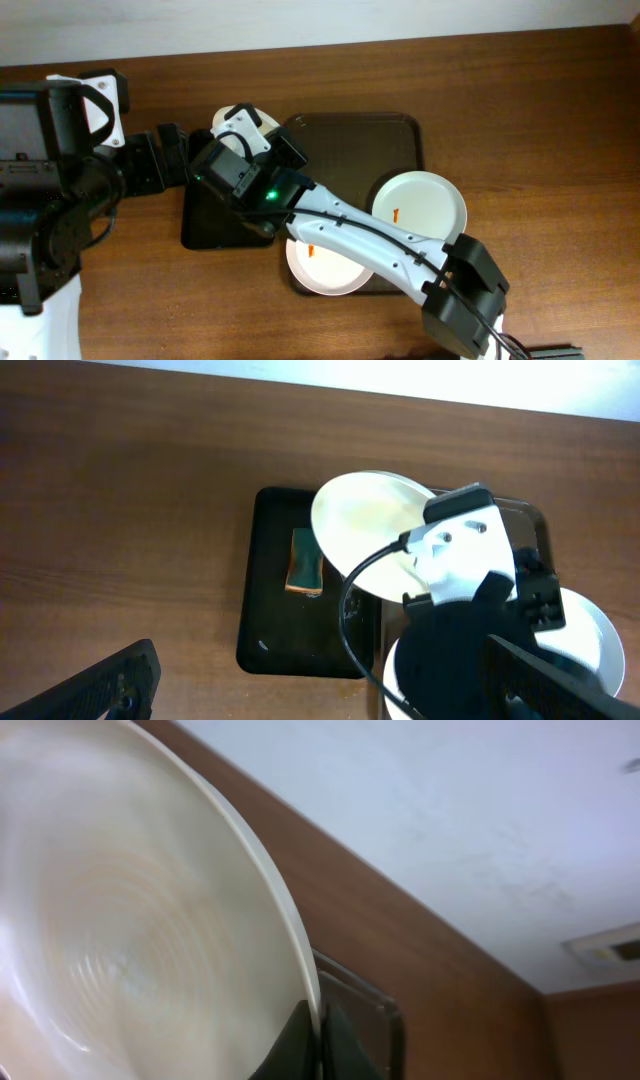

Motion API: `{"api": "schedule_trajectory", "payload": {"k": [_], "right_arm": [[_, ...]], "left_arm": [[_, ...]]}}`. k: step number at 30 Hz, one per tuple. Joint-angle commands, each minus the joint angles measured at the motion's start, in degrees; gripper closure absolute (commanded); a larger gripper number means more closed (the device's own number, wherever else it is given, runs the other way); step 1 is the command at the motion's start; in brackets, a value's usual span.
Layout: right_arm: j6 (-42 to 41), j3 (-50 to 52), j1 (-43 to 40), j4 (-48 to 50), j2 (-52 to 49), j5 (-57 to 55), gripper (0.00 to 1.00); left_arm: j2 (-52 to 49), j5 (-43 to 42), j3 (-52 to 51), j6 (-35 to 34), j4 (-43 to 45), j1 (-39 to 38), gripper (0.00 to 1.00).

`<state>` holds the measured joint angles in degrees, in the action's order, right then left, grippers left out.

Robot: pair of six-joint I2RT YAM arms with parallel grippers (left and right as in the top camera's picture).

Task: Clean dirty plates on tray and stack at the side

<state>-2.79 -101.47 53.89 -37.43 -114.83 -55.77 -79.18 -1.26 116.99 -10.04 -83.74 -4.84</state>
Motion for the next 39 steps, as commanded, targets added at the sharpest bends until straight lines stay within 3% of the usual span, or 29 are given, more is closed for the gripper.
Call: {"api": "schedule_trajectory", "payload": {"k": [1, 17, 18, 21, 24, 31, 36, 39], "right_arm": [[-0.4, -0.8, 1.3, 0.8, -0.3, -9.1, 0.96], [-0.4, -0.8, 1.5, 1.7, -0.3, -8.2, 0.96], [-0.4, -0.8, 1.2, 1.6, -0.3, -5.5, 0.96], [-2.9, -0.9, -1.9, -4.0, -0.3, 17.2, 0.96], [-8.5, -1.9, -6.4, -7.1, 0.7, 22.9, 0.96], [-11.7, -4.0, -28.5, -13.6, 2.3, 62.1, 0.96], [-11.6, -3.2, -40.0, -15.6, -3.3, 68.6, 0.96], [-11.0, -3.2, -42.8, -15.4, -8.1, 72.1, 0.96]], "left_arm": [[0.1, 0.6, -0.1, 0.9, -1.3, 0.0, 0.0], [0.1, 0.6, -0.1, 0.9, -1.4, 0.0, 0.0], [0.1, 0.6, -0.1, 0.9, -1.4, 0.0, 0.0], [0.1, 0.6, -0.1, 0.9, -1.5, 0.0, 0.0], [0.1, 0.6, -0.1, 0.9, -1.9, 0.0, 0.0], [0.1, 0.6, -0.1, 0.9, -1.6, 0.0, 0.0], [0.1, 0.6, -0.1, 0.9, -0.4, 0.0, 0.0], [0.1, 0.6, -0.1, 0.9, -0.3, 0.0, 0.0]]}}
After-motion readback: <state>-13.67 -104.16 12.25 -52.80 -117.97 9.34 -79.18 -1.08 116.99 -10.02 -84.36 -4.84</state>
